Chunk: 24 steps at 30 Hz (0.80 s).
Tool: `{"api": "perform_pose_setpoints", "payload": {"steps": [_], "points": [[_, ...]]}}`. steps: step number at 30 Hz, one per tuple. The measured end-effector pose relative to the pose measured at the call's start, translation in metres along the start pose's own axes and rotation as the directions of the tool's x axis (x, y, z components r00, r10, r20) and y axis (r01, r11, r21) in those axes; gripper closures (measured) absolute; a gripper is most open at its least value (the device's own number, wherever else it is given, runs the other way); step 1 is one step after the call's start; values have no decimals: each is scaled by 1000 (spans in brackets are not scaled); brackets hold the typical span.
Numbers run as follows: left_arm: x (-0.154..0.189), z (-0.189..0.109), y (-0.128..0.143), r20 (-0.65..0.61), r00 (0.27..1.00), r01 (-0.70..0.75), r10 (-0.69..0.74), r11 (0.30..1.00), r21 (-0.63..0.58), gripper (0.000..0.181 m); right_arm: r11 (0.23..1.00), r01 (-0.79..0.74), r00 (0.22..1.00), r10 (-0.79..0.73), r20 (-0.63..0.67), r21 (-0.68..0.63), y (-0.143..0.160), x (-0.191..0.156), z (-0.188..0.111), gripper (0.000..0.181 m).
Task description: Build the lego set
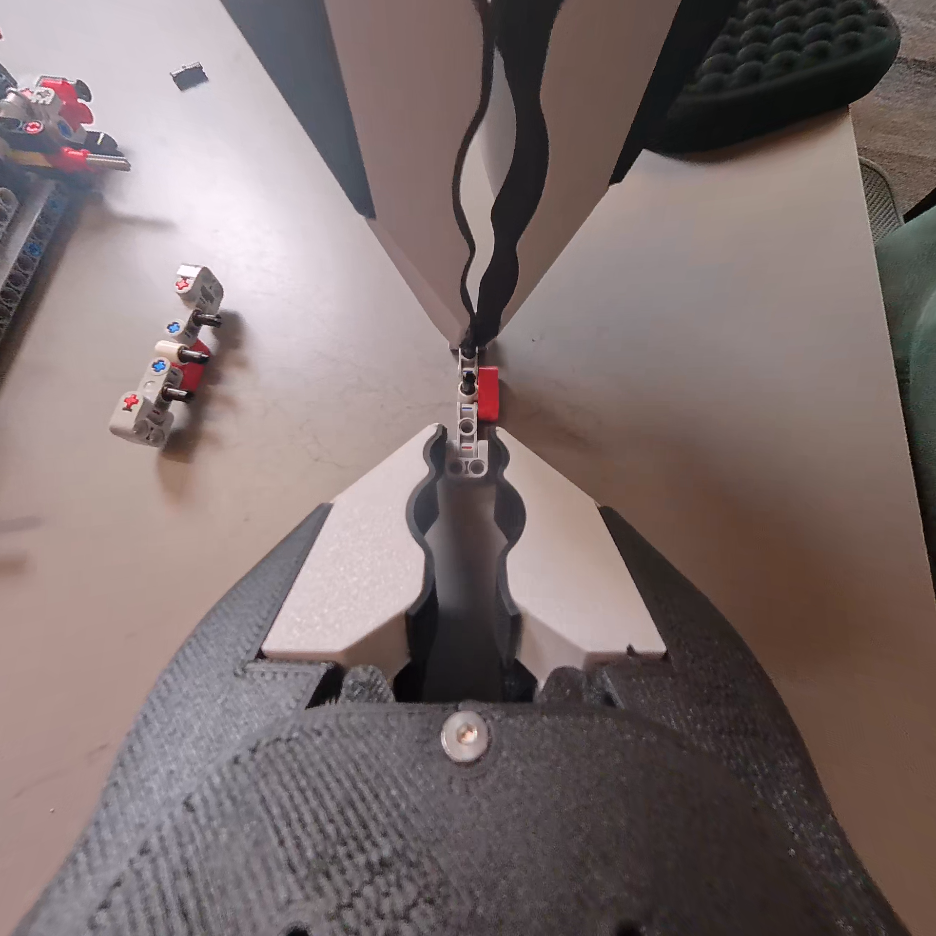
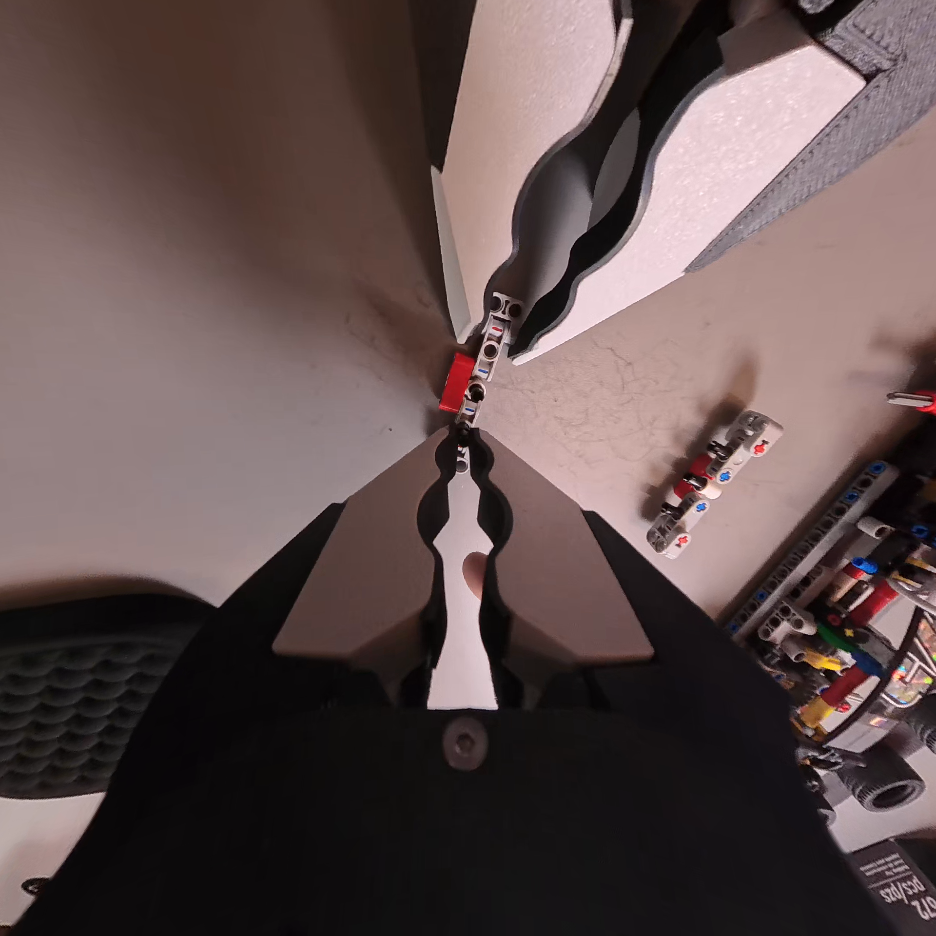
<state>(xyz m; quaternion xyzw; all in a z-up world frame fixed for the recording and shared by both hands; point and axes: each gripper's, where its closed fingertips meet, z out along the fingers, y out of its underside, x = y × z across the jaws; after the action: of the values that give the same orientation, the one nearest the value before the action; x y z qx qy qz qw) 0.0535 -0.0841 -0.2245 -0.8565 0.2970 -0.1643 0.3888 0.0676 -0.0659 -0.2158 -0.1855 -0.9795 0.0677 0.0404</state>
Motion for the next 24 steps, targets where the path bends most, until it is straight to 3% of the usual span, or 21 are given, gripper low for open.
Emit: {"api": "perform_pose_setpoints", "payload": {"steps": [24], "points": [[1, 0, 0, -23, 1000, 18, -18, 1000, 1, 167, 1000, 26, 999, -25, 30, -14, 0, 1, 2, 179]]}}
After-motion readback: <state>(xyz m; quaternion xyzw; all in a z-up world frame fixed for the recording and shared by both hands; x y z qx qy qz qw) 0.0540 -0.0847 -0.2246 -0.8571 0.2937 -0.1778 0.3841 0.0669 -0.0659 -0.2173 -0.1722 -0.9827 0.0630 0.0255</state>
